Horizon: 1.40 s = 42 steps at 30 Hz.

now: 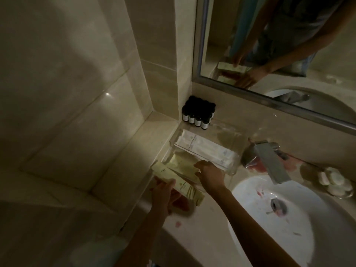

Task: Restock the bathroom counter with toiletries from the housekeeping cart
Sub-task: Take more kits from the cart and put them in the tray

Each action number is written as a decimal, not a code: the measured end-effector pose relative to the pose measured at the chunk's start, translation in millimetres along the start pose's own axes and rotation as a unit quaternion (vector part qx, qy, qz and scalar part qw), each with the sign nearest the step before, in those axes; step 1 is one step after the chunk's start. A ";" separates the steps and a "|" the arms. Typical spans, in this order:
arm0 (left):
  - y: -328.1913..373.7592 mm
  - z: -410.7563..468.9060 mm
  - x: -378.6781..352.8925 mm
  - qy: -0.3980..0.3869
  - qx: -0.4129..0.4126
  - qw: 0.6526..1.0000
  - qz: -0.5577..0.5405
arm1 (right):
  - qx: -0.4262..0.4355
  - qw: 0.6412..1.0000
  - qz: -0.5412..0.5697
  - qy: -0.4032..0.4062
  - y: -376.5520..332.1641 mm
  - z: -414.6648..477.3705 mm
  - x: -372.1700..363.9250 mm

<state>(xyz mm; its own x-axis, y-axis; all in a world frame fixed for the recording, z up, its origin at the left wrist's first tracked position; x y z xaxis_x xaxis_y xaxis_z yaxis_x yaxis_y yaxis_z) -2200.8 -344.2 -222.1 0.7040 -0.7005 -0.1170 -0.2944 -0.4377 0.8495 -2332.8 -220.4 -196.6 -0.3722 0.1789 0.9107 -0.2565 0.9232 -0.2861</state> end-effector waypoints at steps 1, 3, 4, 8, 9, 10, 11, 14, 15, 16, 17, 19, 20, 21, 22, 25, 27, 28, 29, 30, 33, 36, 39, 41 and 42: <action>-0.7 3.1 1.0 -0.004 -0.008 1.000 0.005 | 0.007 1.000 -0.012 -0.009 -1.7 3.9 -4.2; -0.4 7.4 2.7 -0.004 -0.019 1.000 -0.009 | 0.012 0.999 -0.034 -0.029 -3.3 10.2 -12.8; -0.3 9.2 2.6 -0.008 -0.025 0.999 -0.021 | 0.011 0.998 -0.044 -0.035 -3.6 11.8 -16.0; 2.8 12.4 3.5 -0.020 -0.041 0.999 -0.011 | 0.010 0.997 -0.077 -0.020 -5.2 13.5 -23.6; 3.6 12.6 3.5 -0.018 -0.042 0.999 -0.011 | 0.012 0.996 -0.085 -0.013 -5.9 13.2 -25.0; 4.4 12.0 3.6 -0.019 -0.045 0.999 -0.010 | 0.016 0.996 -0.092 -0.008 -6.1 12.8 -26.7; 5.4 11.0 2.2 -0.025 -0.048 0.998 -0.010 | 0.020 0.995 -0.098 -0.005 -6.1 12.4 -28.2; 8.0 8.4 1.1 -0.033 -0.053 0.998 -0.008 | 0.029 0.994 -0.104 0.010 -5.3 14.6 -28.9; 7.4 8.5 1.1 -0.037 -0.053 0.998 -0.008 | 0.025 0.994 -0.102 0.018 -4.2 15.8 -27.2; 7.8 8.3 0.6 -0.038 -0.056 0.998 -0.004 | 0.021 0.994 -0.102 0.026 -3.2 16.5 -25.3; 9.6 7.2 0.0 -0.034 -0.063 0.997 -0.002 | 0.022 0.994 -0.103 0.025 -2.8 16.9 -24.3; 12.5 5.7 0.1 -0.025 -0.071 0.997 0.004 | 0.045 0.992 -0.115 0.006 -5.0 16.3 -27.2; 13.2 5.4 0.6 -0.024 -0.072 0.997 0.005 | 0.054 0.991 -0.121 -0.007 -6.5 14.5 -28.7; 13.2 5.0 0.5 -0.027 -0.073 0.997 0.005 | 0.059 0.990 -0.125 -0.015 -8.0 12.7 -28.7; 13.9 4.1 1.6 -0.028 -0.075 0.997 0.002 | 0.059 0.990 -0.128 -0.018 -8.8 11.5 -28.0; 16.9 3.0 1.8 -0.037 -0.083 0.996 0.010 | 0.062 0.987 -0.145 -0.018 -7.0 11.1 -27.0; 12.1 5.6 3.3 -0.031 -0.067 0.997 0.017 | 0.080 0.986 -0.148 -0.016 -7.6 8.8 -27.7; 9.7 5.9 4.4 -0.017 -0.053 0.998 0.020 | 0.092 0.987 -0.133 -0.018 -8.9 6.0 -27.6; 6.5 6.8 5.2 -0.003 -0.037 0.999 0.026 | 0.101 0.989 -0.101 -0.024 -9.1 2.9 -28.7; 4.5 7.3 4.6 -0.001 -0.021 0.999 0.034 | 0.101 0.993 -0.055 -0.030 -7.9 -0.3 -29.2; 3.1 7.6 4.1 0.028 0.005 0.999 0.018 | 0.058 0.994 0.085 -0.039 1.3 -2.2 -27.8; 8.7 7.6 -5.2 0.027 0.032 0.999 -0.024 | -0.027 0.979 0.178 -0.091 12.6 0.0 -27.0; 25.3 4.3 -24.9 0.009 0.044 0.997 -0.056 | -0.050 0.949 0.267 -0.157 18.0 -1.1 -20.9; 31.0 10.5 -35.4 0.008 0.042 0.997 -0.059 | -0.042 0.930 0.314 -0.187 19.5 -2.8 -14.0; 30.5 14.0 -40.3 0.012 0.045 0.997 -0.060 | -0.036 0.922 0.328 -0.200 20.0 -3.1 -12.2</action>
<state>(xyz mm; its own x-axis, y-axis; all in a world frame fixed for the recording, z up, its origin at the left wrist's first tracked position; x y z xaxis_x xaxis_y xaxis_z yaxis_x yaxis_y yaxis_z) -2247.2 -337.3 -198.7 0.7525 -0.6269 -0.2019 -0.2631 -0.5672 0.7804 -2330.6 -203.1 -212.4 -0.7296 0.5806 0.3613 0.1953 0.6832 -0.7036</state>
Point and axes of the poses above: each hand's wrist, its own z-axis towards the middle knuckle, its own x-axis out of the back of the hand, y = z × x, the point moved 6 cm from there along z, towards the middle knuckle, and after that the axes turned 13 degrees about -x, right-handed, at the moved point
